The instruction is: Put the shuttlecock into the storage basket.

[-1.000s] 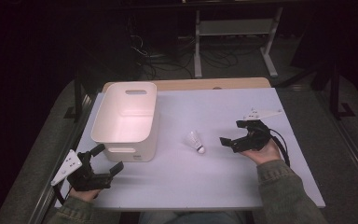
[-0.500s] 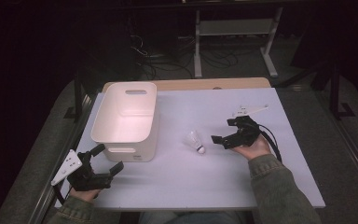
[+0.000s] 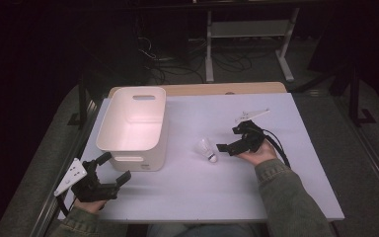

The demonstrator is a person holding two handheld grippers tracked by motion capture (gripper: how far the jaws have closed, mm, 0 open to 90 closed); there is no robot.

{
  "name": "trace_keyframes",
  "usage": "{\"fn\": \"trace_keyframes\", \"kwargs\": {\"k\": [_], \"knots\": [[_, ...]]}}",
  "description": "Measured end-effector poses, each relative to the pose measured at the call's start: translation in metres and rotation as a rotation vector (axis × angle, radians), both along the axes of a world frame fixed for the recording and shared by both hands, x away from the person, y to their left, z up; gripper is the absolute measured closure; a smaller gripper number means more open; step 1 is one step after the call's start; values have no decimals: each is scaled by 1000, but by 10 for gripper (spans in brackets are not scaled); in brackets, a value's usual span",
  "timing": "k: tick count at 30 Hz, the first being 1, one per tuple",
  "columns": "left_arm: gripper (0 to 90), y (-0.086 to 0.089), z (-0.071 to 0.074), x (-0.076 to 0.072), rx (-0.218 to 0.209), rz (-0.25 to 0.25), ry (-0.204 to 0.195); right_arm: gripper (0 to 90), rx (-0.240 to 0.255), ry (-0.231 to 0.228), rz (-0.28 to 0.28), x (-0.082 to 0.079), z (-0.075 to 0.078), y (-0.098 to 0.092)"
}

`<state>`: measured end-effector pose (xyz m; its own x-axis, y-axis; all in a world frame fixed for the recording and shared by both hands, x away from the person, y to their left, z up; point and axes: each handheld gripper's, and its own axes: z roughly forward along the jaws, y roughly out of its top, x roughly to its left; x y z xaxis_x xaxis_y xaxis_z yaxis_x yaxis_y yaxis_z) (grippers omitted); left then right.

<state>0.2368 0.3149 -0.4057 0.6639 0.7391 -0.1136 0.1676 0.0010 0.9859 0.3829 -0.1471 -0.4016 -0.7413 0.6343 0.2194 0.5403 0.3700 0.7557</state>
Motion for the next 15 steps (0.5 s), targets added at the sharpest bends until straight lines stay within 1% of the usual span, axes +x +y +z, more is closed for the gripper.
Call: {"fn": "trace_keyframes", "kwargs": {"k": [4, 6, 7, 15], "knots": [[0, 0, 0, 0, 0, 5, 0, 0, -1, 14, 7, 4, -5, 5], [0, 1, 0, 0, 10, 6, -7, 0, -2, 24, 12, 5, -6, 8], [0, 1, 0, 0, 9, 8, -5, 0, -8, 21, 20, 7, -7, 9], [0, 1, 0, 0, -1, 8, 2, 0, -28, 55, 36, 11, -16, 19]]}}
